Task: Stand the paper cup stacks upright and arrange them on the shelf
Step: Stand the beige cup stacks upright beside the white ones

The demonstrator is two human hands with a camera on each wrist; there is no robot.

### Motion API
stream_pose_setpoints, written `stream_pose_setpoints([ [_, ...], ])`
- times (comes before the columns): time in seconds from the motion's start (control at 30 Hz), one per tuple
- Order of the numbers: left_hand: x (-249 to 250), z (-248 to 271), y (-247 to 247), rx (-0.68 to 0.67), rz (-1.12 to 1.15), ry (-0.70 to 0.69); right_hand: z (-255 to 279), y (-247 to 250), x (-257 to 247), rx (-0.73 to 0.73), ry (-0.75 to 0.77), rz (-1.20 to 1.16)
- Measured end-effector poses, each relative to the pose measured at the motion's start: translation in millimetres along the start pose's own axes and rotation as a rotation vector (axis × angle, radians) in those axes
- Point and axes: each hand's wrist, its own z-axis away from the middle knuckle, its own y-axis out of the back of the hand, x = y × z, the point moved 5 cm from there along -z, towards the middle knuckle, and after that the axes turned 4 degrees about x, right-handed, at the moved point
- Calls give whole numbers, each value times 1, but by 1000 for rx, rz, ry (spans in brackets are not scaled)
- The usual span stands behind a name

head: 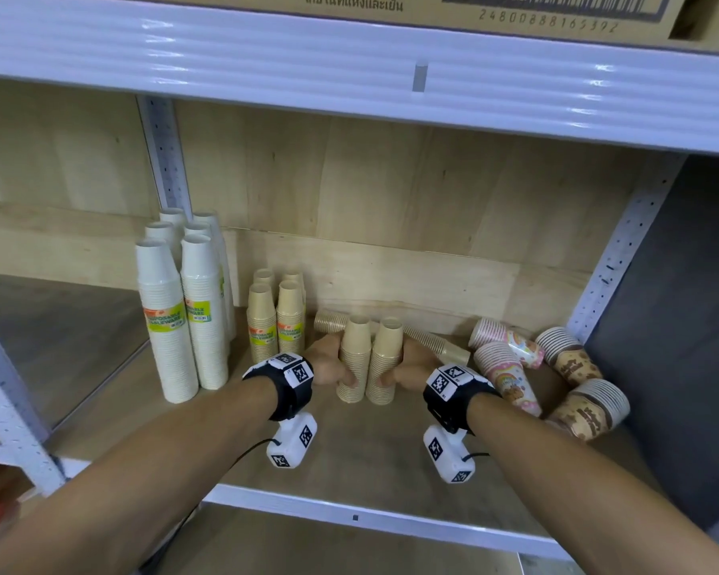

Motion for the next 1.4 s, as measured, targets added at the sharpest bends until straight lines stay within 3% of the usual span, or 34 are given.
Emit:
stream_pose_setpoints([
  [0.2,17,1,26,-23,32,-53,-4,16,-15,-14,31,43],
  [0.33,41,3,53,-3,29,-87,-4,42,-38,44,-4,213],
  [0.6,88,6,61,16,-340,-223,0,62,-82,128,58,575],
  [1.0,91,8,63,157,-408,-211,4,59,-90,30,73,626],
  [1.23,93,12,57,21,-471,-235,7,63,-91,66,46,699],
  [1.4,89,6,60,70,-493,-209,5,57,-95,28,70,678],
])
